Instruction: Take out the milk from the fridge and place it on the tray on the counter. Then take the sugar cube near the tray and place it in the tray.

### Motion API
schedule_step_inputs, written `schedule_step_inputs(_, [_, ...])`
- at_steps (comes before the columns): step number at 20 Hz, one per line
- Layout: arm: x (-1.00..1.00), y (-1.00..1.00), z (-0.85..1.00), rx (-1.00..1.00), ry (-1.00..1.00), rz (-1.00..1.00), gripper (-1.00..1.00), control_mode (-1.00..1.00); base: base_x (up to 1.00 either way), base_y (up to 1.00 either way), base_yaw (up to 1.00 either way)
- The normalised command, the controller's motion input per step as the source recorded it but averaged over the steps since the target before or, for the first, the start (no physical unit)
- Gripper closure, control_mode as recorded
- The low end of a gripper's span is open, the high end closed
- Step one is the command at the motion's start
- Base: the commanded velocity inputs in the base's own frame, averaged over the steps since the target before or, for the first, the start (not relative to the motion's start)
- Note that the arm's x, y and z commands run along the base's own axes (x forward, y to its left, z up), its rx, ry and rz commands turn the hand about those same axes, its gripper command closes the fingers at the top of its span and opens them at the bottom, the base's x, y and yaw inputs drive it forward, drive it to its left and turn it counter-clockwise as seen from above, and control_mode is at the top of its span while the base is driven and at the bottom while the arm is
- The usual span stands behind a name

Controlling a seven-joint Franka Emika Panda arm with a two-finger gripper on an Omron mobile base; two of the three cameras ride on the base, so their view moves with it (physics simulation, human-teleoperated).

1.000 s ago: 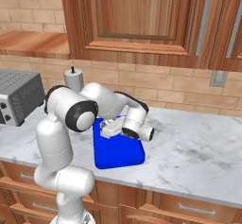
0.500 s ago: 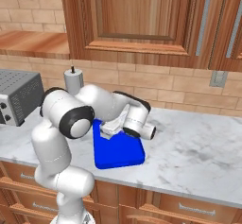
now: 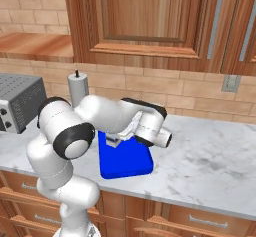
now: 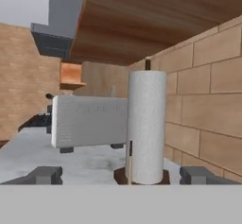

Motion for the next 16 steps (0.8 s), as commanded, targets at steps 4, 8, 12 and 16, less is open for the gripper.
schedule_step_inputs(4, [-0.45, -0.28, 0.3, 0.02, 0.0, -0.14, -1.0, -1.0, 0.0, 0.0, 0.0])
schedule_step_inputs(8, [-0.39, -0.25, 0.4, 0.04, 0.05, -0.2, -1.0, -1.0, 0.0, 0.0, 0.0])
schedule_step_inputs(12, [-0.55, -0.21, 0.38, 0.06, 0.15, -0.19, -1.0, -1.0, 0.0, 0.0, 0.0])
schedule_step_inputs(16, [-0.65, -0.02, 0.42, 0.03, 0.26, -0.27, -1.0, -1.0, 0.0, 0.0, 0.0])
